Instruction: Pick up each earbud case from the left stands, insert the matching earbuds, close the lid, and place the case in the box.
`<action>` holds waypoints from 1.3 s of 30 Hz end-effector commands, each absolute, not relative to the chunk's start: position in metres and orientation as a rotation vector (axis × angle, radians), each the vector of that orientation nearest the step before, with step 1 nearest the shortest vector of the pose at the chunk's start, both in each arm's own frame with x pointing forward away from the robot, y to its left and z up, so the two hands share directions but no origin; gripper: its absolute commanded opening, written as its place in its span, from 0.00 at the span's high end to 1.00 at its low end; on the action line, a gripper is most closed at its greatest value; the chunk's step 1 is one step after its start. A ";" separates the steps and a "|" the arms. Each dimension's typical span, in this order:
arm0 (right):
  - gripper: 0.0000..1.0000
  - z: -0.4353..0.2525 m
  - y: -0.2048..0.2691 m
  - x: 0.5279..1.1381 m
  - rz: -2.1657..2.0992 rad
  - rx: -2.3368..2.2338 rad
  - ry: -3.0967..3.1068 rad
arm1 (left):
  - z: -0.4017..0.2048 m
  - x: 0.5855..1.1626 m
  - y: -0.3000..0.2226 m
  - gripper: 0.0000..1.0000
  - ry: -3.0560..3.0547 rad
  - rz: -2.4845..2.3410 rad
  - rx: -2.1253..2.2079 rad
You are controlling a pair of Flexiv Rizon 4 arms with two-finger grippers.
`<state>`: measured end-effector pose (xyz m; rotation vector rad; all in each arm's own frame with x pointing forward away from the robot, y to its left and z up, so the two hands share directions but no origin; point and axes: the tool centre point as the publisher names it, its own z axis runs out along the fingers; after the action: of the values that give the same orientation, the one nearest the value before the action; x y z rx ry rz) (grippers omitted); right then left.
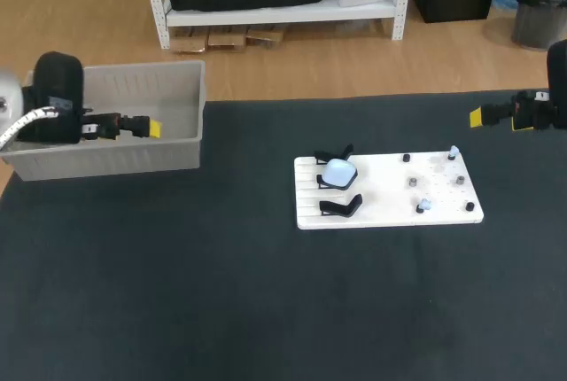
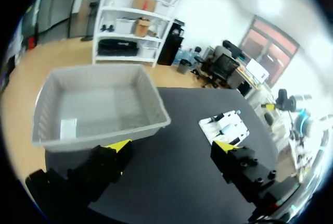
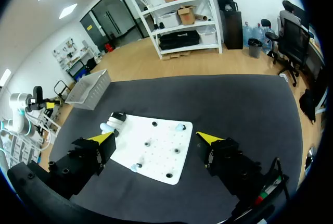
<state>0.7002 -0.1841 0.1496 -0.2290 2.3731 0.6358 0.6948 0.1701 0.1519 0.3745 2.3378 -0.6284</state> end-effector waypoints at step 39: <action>0.00 0.149 -0.185 0.701 0.640 -0.232 2.373 | 0.104 0.721 -0.020 0.00 1.733 -0.887 1.562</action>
<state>0.7002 -0.1840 0.1496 -0.2290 2.3732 0.6357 0.7133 -0.0117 0.1131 1.5327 1.7606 -0.8304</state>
